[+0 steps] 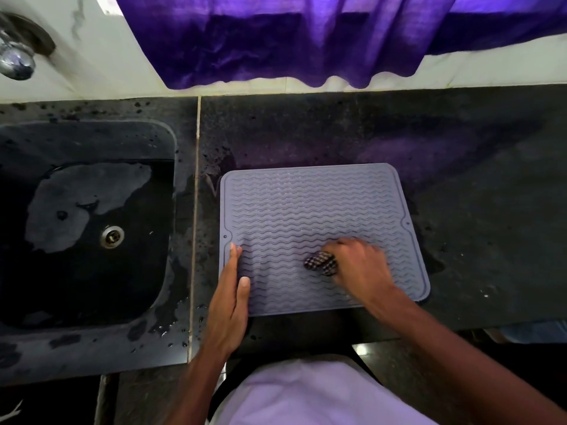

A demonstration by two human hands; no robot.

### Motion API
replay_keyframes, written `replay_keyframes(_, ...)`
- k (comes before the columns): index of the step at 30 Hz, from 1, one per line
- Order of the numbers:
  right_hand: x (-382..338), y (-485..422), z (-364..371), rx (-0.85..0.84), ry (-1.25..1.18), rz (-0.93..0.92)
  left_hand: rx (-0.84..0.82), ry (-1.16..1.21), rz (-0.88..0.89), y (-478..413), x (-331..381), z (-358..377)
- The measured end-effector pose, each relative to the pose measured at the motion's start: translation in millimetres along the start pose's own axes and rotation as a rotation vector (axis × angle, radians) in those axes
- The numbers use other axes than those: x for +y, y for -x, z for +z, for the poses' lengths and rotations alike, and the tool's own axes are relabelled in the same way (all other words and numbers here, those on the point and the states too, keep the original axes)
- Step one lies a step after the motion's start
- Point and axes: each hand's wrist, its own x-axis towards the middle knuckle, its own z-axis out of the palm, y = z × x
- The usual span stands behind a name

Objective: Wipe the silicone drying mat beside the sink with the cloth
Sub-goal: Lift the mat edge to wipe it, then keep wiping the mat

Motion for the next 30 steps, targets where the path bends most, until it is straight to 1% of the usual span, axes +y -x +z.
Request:
replay_keyframes(4,54.9,12.5,-15.6,-0.016,0.012,0.130,-0.006,-0.006,-0.001,-1.5,-2.8,1.0)
replay_keyframes(7,93.3,20.9,-24.5,-0.047,0.007,0.274,0.000,0.017,-0.003,-1.6,-2.5,2.3)
replay_keyframes(10,111.3,25.0,-25.3,-0.036,0.028,0.368,0.016,0.089,-0.035,-1.2,3.7,2.2)
replay_keyframes(11,109.7,26.3,-24.6,-0.022,0.066,0.356,0.020,0.144,-0.059,-1.7,6.1,1.9)
replay_keyframes(13,93.1,26.9,-22.5,0.045,0.101,0.273,0.028,0.281,-0.111,-4.7,12.4,-1.2)
replay_keyframes(16,34.5,24.3,-18.8,0.093,-0.085,0.092,0.048,0.408,-0.184,-11.0,11.7,-6.1)
replay_keyframes(18,-12.5,16.8,-12.7,0.065,-0.158,-0.044,0.031,0.423,-0.204,-14.3,11.0,-9.8)
replay_keyframes(21,-77.9,3.8,-0.7,0.000,-0.164,-0.192,0.010,0.456,-0.228,-17.2,14.6,-13.9)
replay_keyframes(23,-108.2,-2.6,5.9,-0.002,-0.127,-0.234,0.010,0.462,-0.226,-17.2,16.5,-15.1)
replay_keyframes(25,-123.4,-6.7,13.9,0.002,-0.069,-0.242,0.008,0.455,-0.212,-16.2,15.1,-14.5)
replay_keyframes(27,-124.3,-8.7,21.3,0.009,-0.032,-0.223,0.005,0.430,-0.194,-15.3,12.7,-12.7)
replay_keyframes(30,-106.9,-7.7,23.0,0.023,-0.026,-0.186,-0.002,0.403,-0.179,-15.0,10.3,-8.0)
